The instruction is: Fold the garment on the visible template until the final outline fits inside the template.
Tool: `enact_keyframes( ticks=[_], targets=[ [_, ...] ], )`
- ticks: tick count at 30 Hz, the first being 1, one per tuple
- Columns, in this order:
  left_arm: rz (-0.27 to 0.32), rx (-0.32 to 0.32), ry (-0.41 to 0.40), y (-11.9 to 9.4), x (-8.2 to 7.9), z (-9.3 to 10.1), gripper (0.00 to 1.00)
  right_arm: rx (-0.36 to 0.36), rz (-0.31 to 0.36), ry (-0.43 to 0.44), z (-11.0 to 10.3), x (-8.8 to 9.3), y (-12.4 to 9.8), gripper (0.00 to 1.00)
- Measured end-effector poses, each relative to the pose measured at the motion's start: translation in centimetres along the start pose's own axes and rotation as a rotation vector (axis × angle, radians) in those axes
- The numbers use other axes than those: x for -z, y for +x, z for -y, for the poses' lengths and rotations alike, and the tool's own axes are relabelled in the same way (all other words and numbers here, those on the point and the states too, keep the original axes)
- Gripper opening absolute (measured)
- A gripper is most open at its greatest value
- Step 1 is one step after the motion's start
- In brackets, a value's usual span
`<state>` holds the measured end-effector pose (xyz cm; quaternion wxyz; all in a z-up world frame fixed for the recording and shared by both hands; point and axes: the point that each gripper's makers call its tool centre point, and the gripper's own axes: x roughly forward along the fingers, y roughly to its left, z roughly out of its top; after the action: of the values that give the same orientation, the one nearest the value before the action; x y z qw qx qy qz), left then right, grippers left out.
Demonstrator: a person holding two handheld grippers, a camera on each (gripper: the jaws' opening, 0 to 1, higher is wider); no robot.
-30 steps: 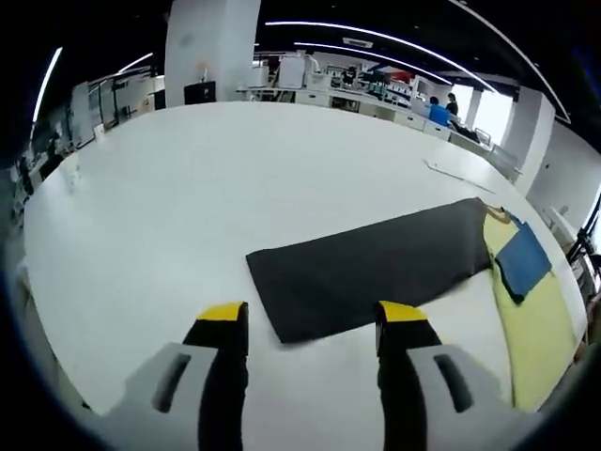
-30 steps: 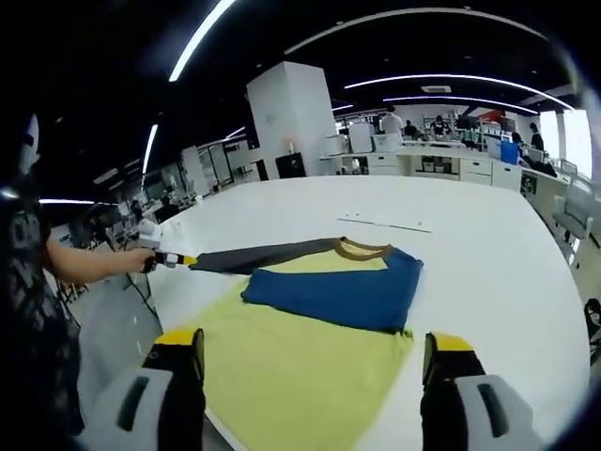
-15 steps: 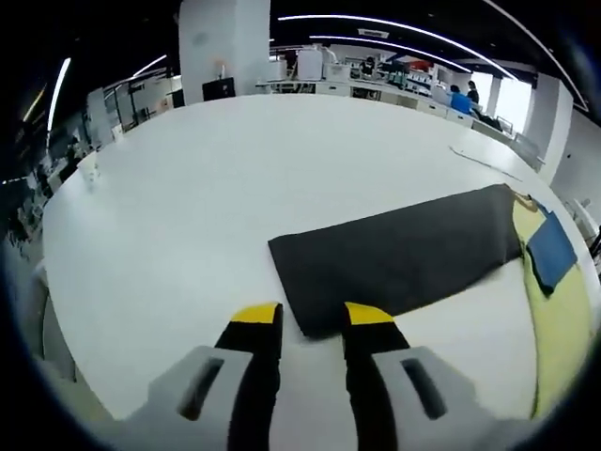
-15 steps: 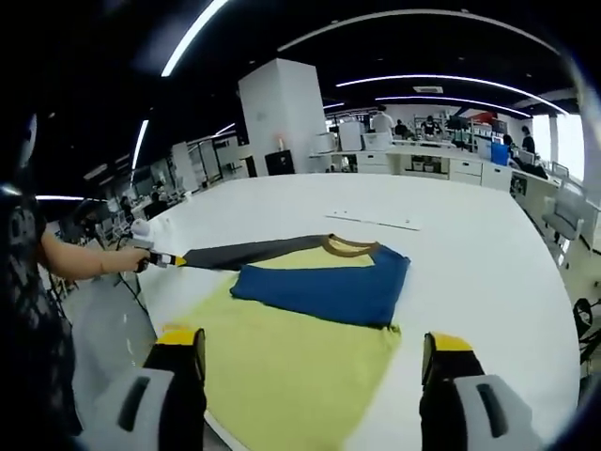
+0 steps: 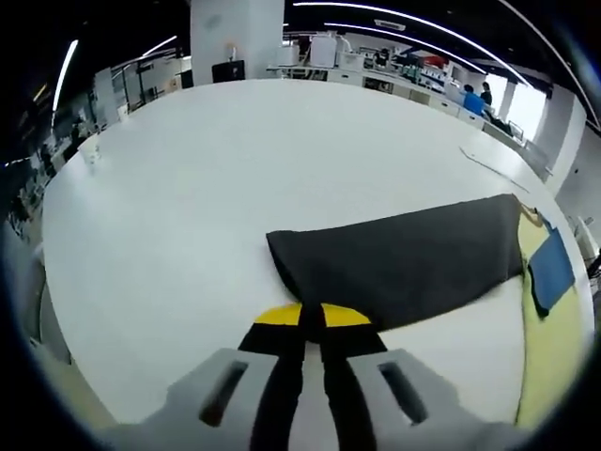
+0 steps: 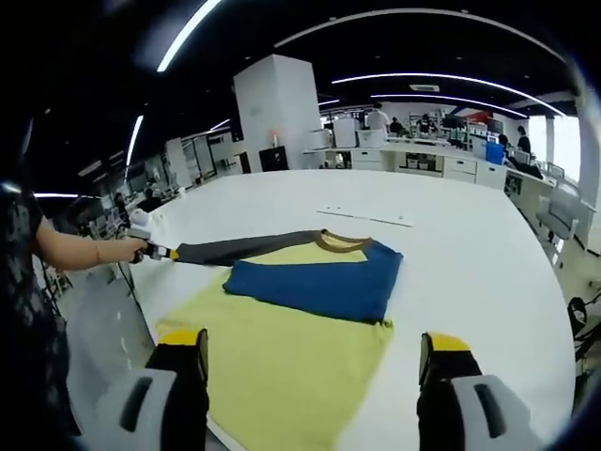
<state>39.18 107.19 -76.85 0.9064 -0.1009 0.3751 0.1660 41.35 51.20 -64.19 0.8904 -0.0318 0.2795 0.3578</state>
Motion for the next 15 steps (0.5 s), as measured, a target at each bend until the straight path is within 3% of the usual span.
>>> enact_keyframes(
  ticks=[10, 15],
  targets=[
    [0.026, 0.004, 0.032, -0.5, -1.1, 0.5, 0.00, -0.007, -0.005, 0.006, -0.2, 0.5, 0.0, 0.94],
    [0.066, 0.043, 0.031, -0.8, -2.5, 1.6, 0.00, -0.016, -0.003, 0.003, -0.4, 0.4, -0.3, 0.94]
  ],
)
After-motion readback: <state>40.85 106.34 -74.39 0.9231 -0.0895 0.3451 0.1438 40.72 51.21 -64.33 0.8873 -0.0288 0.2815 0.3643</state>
